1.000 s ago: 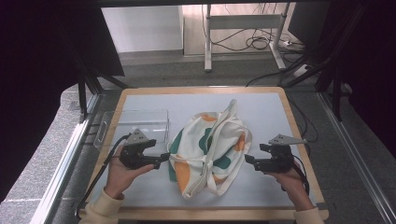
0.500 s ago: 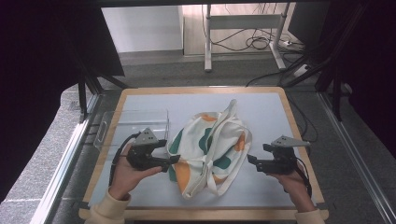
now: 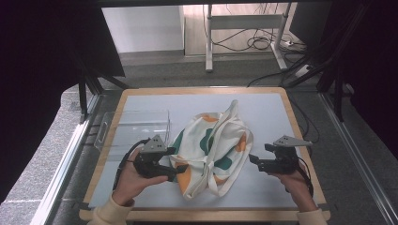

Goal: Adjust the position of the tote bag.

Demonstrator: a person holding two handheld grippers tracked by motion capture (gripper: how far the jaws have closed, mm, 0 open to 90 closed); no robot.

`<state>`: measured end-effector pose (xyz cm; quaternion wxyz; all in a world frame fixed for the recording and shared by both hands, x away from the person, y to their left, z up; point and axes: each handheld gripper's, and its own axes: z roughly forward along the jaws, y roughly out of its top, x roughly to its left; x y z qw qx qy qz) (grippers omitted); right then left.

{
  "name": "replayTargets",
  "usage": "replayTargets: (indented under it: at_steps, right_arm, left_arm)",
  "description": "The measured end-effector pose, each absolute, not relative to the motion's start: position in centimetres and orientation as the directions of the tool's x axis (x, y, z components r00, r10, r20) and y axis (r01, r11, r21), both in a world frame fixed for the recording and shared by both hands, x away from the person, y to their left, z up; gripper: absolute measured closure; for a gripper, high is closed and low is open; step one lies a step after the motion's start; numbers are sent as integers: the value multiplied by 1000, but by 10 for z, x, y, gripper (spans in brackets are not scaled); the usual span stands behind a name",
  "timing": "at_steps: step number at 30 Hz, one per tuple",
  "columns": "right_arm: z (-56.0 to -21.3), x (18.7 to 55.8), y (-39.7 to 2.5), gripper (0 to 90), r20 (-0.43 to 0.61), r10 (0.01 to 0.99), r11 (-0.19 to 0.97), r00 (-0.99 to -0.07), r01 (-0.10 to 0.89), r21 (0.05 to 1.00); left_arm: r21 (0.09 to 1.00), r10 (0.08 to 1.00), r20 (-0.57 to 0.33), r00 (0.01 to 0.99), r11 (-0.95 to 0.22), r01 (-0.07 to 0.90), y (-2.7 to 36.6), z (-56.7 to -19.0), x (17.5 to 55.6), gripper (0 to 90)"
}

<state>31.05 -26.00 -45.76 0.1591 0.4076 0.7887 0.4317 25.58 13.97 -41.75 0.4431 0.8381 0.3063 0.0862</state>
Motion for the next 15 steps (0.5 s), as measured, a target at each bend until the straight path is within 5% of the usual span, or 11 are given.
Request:
replayTargets:
  at_steps: [15]
  right_arm:
    - [-461,315,-260,207,69,804,290,-590,490,822]
  left_arm:
    - [758,544,-130,829,-485,437,112,-435,249,279]
